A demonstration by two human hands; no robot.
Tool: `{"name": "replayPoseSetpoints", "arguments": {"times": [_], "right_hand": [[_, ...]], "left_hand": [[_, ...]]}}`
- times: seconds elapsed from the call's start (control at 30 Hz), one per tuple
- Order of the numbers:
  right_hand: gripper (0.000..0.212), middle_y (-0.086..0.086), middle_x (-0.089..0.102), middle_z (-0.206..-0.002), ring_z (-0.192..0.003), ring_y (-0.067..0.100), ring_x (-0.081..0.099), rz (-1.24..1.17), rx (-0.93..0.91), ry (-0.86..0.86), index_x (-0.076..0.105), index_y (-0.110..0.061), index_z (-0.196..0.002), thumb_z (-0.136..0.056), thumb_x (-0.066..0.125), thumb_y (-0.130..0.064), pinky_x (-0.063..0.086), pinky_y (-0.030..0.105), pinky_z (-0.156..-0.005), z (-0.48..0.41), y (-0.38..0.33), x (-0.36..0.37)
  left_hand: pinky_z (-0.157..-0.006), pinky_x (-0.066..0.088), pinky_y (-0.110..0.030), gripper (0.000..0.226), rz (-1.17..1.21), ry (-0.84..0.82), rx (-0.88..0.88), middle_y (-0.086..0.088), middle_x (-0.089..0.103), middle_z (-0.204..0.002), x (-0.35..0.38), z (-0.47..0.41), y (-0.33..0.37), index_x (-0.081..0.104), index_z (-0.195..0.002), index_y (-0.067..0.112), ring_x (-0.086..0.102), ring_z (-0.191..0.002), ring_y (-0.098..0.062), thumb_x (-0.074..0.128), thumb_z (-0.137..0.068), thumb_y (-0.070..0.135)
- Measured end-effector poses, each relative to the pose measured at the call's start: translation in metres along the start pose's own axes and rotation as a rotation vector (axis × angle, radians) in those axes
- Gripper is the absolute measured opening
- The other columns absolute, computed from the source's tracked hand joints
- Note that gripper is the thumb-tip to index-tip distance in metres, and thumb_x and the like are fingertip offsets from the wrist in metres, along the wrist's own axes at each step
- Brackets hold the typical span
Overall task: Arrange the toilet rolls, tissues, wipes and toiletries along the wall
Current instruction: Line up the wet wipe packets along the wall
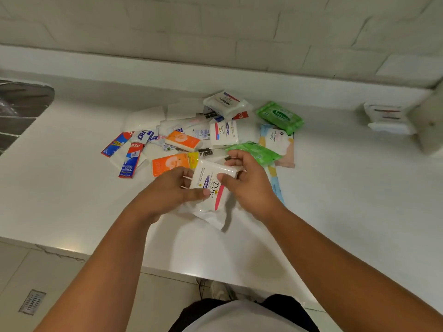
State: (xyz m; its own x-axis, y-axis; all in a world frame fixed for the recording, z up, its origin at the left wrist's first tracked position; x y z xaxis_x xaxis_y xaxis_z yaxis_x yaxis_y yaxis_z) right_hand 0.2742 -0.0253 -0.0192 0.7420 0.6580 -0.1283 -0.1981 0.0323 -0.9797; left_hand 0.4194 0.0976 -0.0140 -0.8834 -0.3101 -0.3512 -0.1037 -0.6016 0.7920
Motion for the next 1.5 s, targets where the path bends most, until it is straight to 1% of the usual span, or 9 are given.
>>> {"name": "replayPoseSetpoints", "arguments": {"times": [0.23,0.33,0.4,0.5,0.63,0.87,1.13,1.3,1.5], "right_hand": [[0.065,0.014,0.072,-0.103,-0.093,0.025,0.072,-0.224,0.010,0.059,0.047,-0.014,-0.132,-0.077,0.079,-0.001,0.060,0.042,-0.082,0.019,-0.004,-0.088],[0.060,0.009,0.069,-0.105,-0.091,0.022,0.071,-0.192,0.016,0.141,0.052,-0.016,-0.128,-0.077,0.081,-0.006,0.060,0.043,-0.081,0.028,0.002,-0.129],[0.050,0.003,0.066,-0.105,-0.088,0.018,0.069,-0.130,0.016,0.216,0.056,-0.017,-0.123,-0.079,0.080,-0.013,0.060,0.043,-0.081,0.031,0.008,-0.158],[0.040,-0.003,0.068,-0.106,-0.090,0.013,0.068,-0.019,0.009,0.364,0.059,-0.019,-0.118,-0.083,0.077,-0.028,0.058,0.040,-0.085,0.037,0.020,-0.203],[0.053,-0.007,0.056,-0.123,-0.109,0.011,0.056,0.184,0.062,0.545,0.051,-0.022,-0.129,-0.084,0.074,-0.036,0.047,0.026,-0.094,0.043,0.043,-0.268],[0.034,-0.005,0.056,-0.102,-0.082,0.029,0.070,0.012,0.175,0.538,0.054,-0.020,-0.123,-0.091,0.066,-0.017,0.056,0.048,-0.086,0.029,0.076,-0.355],[0.049,0.002,0.065,-0.123,-0.112,0.019,0.059,0.428,0.135,0.468,0.056,-0.018,-0.131,-0.084,0.070,-0.015,0.044,0.024,-0.090,-0.002,0.111,-0.438],[0.048,0.010,0.063,-0.123,-0.112,0.031,0.056,0.712,0.085,0.497,0.055,-0.011,-0.132,-0.087,0.069,-0.022,0.046,0.037,-0.094,-0.022,0.127,-0.468],[0.044,0.012,0.046,-0.145,-0.129,0.030,0.049,0.768,-0.034,0.510,0.053,-0.004,-0.133,-0.090,0.063,-0.010,0.040,0.032,-0.107,-0.044,0.126,-0.481]], "left_hand": [[-0.072,0.056,-0.020,0.045,-0.059,-0.174,0.300,0.008,0.075,-0.091,0.070,-0.011,0.080,0.068,-0.114,0.026,0.070,-0.084,-0.002,0.086,-0.073,0.022],[-0.083,0.060,-0.046,0.032,-0.148,-0.312,0.274,0.005,0.078,-0.097,0.110,-0.021,0.099,0.074,-0.108,0.025,0.074,-0.093,-0.020,0.084,-0.078,0.027],[-0.075,0.058,-0.046,0.025,-0.161,-0.354,0.253,0.000,0.078,-0.098,0.139,-0.028,0.111,0.075,-0.105,0.024,0.074,-0.089,-0.031,0.082,-0.081,0.026],[-0.058,0.055,-0.030,0.018,-0.127,-0.278,0.260,-0.001,0.078,-0.092,0.181,-0.038,0.130,0.075,-0.102,0.018,0.074,-0.080,-0.026,0.079,-0.085,0.021],[-0.079,0.061,-0.040,0.017,0.179,-0.151,0.153,-0.009,0.077,-0.099,0.235,-0.062,0.149,0.072,-0.103,0.007,0.075,-0.092,-0.026,0.074,-0.088,0.016],[-0.080,0.061,-0.039,0.007,0.449,-0.134,0.029,-0.013,0.076,-0.105,0.329,-0.102,0.183,0.069,-0.098,0.007,0.074,-0.092,-0.024,0.066,-0.094,0.012],[-0.089,0.056,-0.036,0.041,0.141,0.080,0.116,-0.005,0.070,-0.115,0.417,-0.165,0.195,0.058,-0.123,0.012,0.069,-0.100,-0.021,0.075,-0.088,0.025],[-0.094,0.055,-0.040,0.041,0.028,0.112,0.268,-0.001,0.074,-0.107,0.441,-0.186,0.208,0.060,-0.124,0.013,0.070,-0.098,-0.019,0.074,-0.087,0.025],[-0.073,0.048,-0.008,0.055,-0.239,0.134,0.556,0.005,0.066,-0.119,0.450,-0.197,0.227,0.058,-0.127,0.023,0.066,-0.086,-0.007,0.081,-0.077,0.031]]}}
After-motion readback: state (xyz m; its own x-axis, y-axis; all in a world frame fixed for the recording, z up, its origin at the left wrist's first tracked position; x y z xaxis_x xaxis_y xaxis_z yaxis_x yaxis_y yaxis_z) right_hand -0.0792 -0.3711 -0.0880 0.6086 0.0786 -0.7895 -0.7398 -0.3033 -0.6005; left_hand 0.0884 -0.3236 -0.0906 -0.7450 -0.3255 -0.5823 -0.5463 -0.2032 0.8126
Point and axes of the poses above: each hand's wrist, its own z-axis away from the middle knuckle, its own x-axis out of the palm, y = z × x, the point moved 4 cm from there along -z, towards the middle knuckle
